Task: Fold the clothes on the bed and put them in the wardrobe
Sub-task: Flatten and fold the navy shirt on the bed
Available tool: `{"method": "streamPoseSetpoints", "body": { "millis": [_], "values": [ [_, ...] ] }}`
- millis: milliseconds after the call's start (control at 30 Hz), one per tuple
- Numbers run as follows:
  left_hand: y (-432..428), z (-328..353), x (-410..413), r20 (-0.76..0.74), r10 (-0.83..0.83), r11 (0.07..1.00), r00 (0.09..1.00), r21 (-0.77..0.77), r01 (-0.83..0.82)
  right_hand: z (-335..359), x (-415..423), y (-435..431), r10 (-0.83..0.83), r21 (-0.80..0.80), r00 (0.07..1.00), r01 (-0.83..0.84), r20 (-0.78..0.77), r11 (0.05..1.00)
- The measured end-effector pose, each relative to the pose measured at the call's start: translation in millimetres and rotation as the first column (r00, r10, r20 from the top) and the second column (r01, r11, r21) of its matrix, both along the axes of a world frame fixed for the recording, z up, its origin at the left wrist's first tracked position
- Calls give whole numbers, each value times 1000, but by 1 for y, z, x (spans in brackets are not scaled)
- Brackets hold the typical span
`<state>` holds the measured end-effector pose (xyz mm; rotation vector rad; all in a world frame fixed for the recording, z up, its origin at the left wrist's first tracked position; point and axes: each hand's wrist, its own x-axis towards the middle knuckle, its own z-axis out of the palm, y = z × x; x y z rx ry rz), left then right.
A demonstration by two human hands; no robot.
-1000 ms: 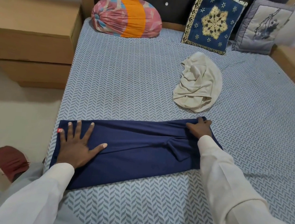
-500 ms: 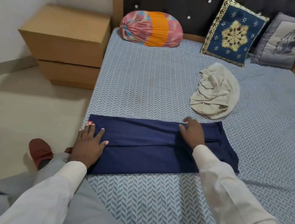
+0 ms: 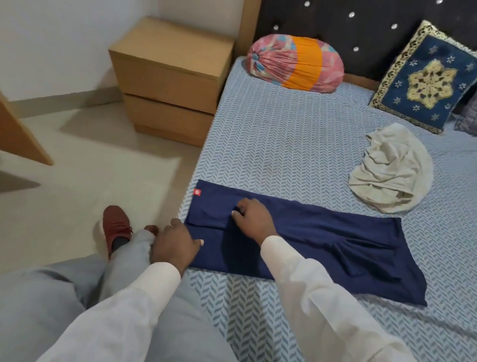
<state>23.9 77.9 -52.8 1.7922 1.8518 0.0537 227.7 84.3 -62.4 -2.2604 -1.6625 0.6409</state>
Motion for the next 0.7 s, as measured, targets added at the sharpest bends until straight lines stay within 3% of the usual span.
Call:
{"method": "streamPoseSetpoints", "body": {
  "millis": [167,300,433,600,700],
  "values": [
    [-4,6,-19,-33,-39,995,999,-97,36,13,-71,46,20,-68,989,-11,144,998],
    [-5,6,-22,211,-6,987,978,-158,40,18,-111,66,-62,-176,993,80,103,981],
    [-13,5,-17,325,21,994,945,-108,15,15,-121,77,-105,-227,990,125,97,966],
    [-29,15,-2,441,-48,998,896,55,27,25,-79,78,-255,-232,939,201,-232,952],
    [-37,16,14,450,-211,977,868,130,170,32,-33,59,-411,-266,731,314,-545,911]
  ]
}}
